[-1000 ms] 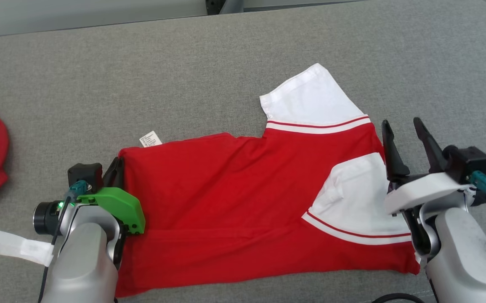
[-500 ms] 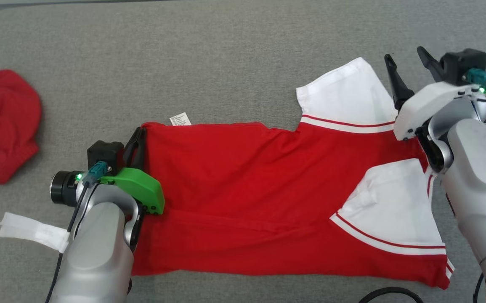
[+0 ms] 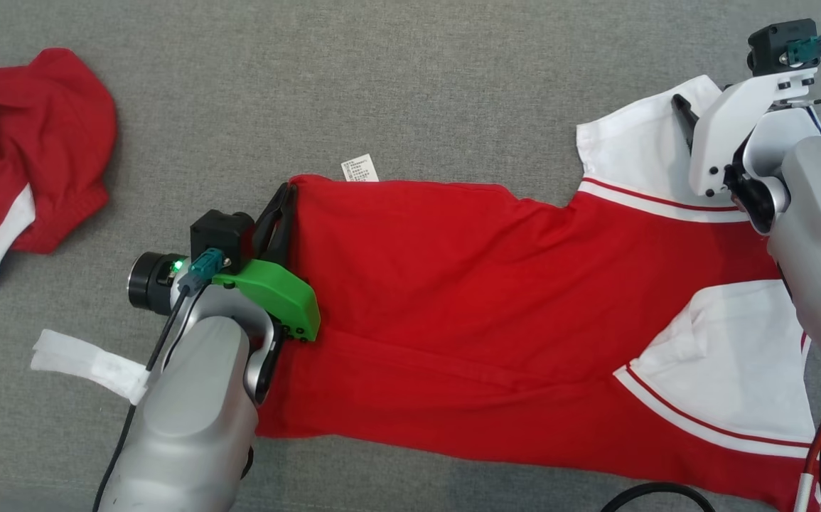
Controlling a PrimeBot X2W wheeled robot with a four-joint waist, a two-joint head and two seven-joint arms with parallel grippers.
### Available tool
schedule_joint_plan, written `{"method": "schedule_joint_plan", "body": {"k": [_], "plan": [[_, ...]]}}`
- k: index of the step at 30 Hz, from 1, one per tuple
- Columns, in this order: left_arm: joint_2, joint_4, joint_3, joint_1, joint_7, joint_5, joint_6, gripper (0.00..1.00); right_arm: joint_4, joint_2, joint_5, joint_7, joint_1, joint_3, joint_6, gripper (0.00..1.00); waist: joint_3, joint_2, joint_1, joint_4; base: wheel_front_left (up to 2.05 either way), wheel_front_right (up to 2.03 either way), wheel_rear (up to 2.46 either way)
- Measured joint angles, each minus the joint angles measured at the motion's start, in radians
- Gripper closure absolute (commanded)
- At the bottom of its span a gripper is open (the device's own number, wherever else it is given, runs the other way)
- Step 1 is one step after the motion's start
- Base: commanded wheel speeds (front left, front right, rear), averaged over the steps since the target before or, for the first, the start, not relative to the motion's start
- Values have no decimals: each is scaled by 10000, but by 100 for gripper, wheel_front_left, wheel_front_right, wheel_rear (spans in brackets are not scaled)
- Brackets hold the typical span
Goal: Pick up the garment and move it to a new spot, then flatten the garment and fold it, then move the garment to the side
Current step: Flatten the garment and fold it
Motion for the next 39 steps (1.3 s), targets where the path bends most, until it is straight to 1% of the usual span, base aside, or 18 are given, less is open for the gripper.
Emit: {"method": "schedule_joint_plan", "body": {"k": [1,2,5,12,19,24,28,39], "plan": [[2,-15,-52,-26,-2,-33,23,100,121,-23,-4,88,-111,69,0,58,32,0,0,44,0,0,0],[2,-27,-104,-42,-2,-61,59,100,203,-33,-2,130,-212,115,0,100,58,0,0,74,0,0,0],[0,-38,-178,-52,-2,-144,111,100,357,-48,58,-165,-357,180,0,100,75,0,0,84,0,0,0],[-4,-31,-29,-54,-2,-155,209,100,637,-27,88,-1356,-414,236,0,100,-179,0,0,-108,0,0,0],[19,593,301,-12,0,69,174,100,650,249,723,-2080,25,447,0,100,-836,0,0,-348,0,0,0],[140,809,468,71,0,153,58,100,209,286,1452,-2435,622,727,0,100,-1455,0,0,-535,0,0,0],[293,926,614,524,0,171,-29,100,-224,272,2102,-2702,1344,976,0,100,-1992,0,0,-699,0,0,0],[623,573,1124,2036,0,251,-113,100,-1653,-134,3647,-3350,3609,1313,-2,100,-3348,0,-2,-1270,0,0,0]]}}
